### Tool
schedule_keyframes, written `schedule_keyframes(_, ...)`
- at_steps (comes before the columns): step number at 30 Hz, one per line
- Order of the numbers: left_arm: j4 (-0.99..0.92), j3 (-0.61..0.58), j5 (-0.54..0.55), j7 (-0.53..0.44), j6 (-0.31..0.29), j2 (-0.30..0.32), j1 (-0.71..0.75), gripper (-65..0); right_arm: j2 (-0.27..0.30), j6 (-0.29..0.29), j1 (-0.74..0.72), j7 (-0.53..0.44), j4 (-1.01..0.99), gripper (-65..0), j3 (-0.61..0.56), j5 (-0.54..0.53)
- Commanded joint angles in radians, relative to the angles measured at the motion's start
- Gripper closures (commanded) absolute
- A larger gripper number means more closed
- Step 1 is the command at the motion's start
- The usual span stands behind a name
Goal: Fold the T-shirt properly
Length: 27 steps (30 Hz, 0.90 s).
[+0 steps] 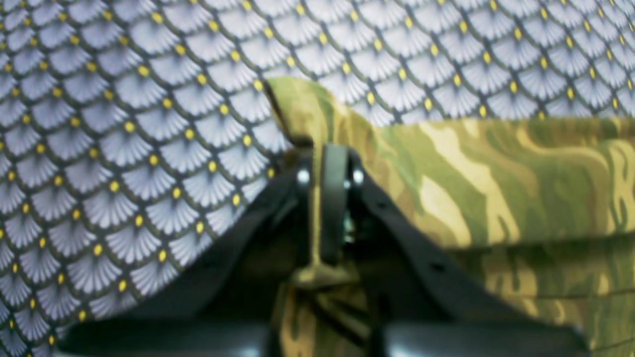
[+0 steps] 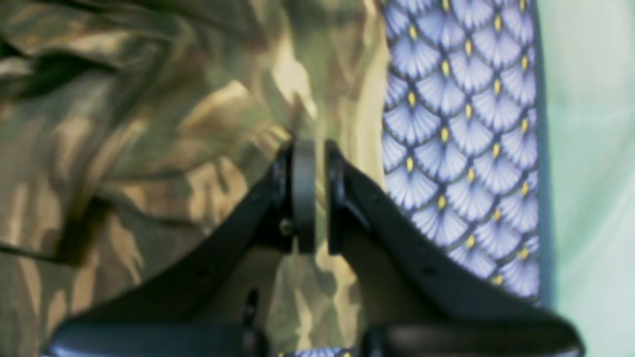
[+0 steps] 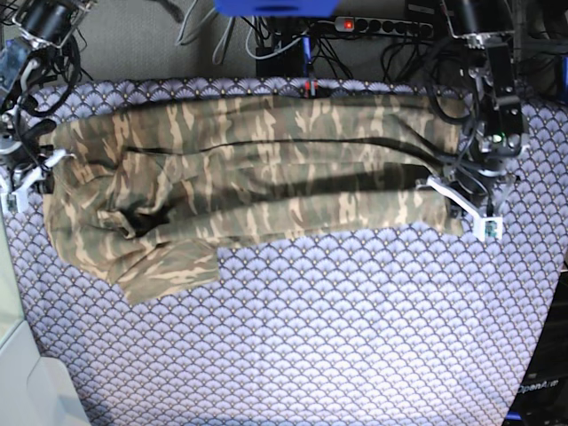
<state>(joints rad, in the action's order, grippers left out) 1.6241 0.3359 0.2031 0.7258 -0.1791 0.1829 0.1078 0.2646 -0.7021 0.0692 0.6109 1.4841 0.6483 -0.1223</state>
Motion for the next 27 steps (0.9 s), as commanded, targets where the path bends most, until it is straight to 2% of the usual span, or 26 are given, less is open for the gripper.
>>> schedule_keyframes(1,0.021,-0.001,0.003,-0.025,0.003,0.011,-0.015,-0.8,0.025,0.004,-0.015,-0.03,0.045,-2.2,0.006,-0.017)
schedule_keyframes(5,0.021,0.001,0.003,-0.025,0.003,0.01,-0.013,-0.8,0.038,0.004,-0.042,0.02,0.089,-2.3,0.005,-0.014)
schedule_keyframes(11,0.017,0.002,0.003,-0.025,0.003,0.01,-0.012,-0.8,0.104,0.004,-0.202,0.148,0.037,-2.9,-0.006,-0.014)
schedule_keyframes(13,0.015,-0.002,0.003,-0.025,0.003,0.01,-0.012,-0.8,0.135,0.004,-0.266,0.165,-0.015,-6.5,-0.051,-0.014)
schedule_keyframes(16,0.018,-0.004,0.003,-0.024,0.003,0.01,-0.012,-0.8,0.166,0.004,-0.355,0.197,-0.109,-15.3,-0.12,-0.012)
schedule_keyframes(19,0.02,-0.004,0.003,-0.024,0.003,0.01,-0.012,-0.8,0.204,0.004,-0.434,0.2,-0.237,-24.4,-0.227,-0.014)
schedule_keyframes(21,0.021,-0.004,0.003,-0.024,0.003,0.01,-0.012,-0.8,0.213,0.004,-0.495,0.194,-0.337,-28.0,-0.278,-0.015)
schedule_keyframes(27,0.02,-0.004,0.003,-0.024,0.003,0.004,-0.012,-0.8,0.235,0.004,-0.656,0.093,-0.62,-29.0,-0.331,-0.012)
